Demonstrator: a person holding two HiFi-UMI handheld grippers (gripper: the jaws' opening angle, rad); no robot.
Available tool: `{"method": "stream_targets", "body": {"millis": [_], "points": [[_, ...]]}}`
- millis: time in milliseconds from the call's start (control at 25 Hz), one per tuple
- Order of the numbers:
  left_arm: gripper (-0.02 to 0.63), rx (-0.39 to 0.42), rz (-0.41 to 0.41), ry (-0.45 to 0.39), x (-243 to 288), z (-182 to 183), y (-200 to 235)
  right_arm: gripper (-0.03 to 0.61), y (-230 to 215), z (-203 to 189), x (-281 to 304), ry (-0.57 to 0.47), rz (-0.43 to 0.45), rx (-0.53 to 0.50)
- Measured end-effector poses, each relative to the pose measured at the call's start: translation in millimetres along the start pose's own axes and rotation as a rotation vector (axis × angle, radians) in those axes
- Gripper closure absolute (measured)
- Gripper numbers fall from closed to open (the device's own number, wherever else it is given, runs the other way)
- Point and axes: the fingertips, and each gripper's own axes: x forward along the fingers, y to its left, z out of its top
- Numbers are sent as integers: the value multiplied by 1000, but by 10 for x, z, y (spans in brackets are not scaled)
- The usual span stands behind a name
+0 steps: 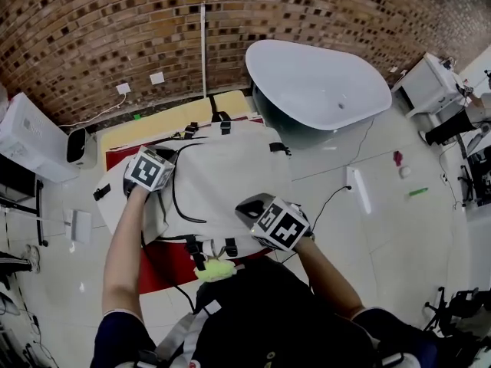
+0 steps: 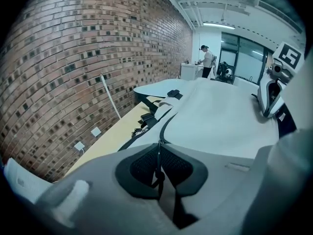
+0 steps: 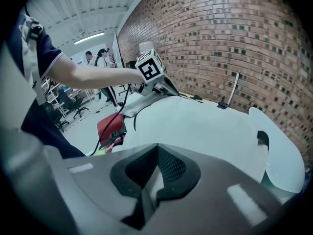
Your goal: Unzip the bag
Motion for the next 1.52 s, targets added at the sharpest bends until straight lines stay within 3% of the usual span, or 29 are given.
{"method": "stream_targets", "body": {"millis": [440,680,960,1080,1280,1520], "points": [[593,215,-91,89,196,95,49,577,37,-92,102,31,-11,-28],[592,410,-187,153,288,120,28,577,67,-70,100,13,1,-34],[592,588,-245,210,460,232,-45,577,88,-102,96,7,17,-42],[591,579,-288,224,536,215,-63,577,95,-102,105,6,25,-44],[592,553,-344,168,520,378,-128,577,102,-125,142,13,36,-51],[588,543,-325,180,638,377,-265,577,115,-163,104,9,51,-53]]}}
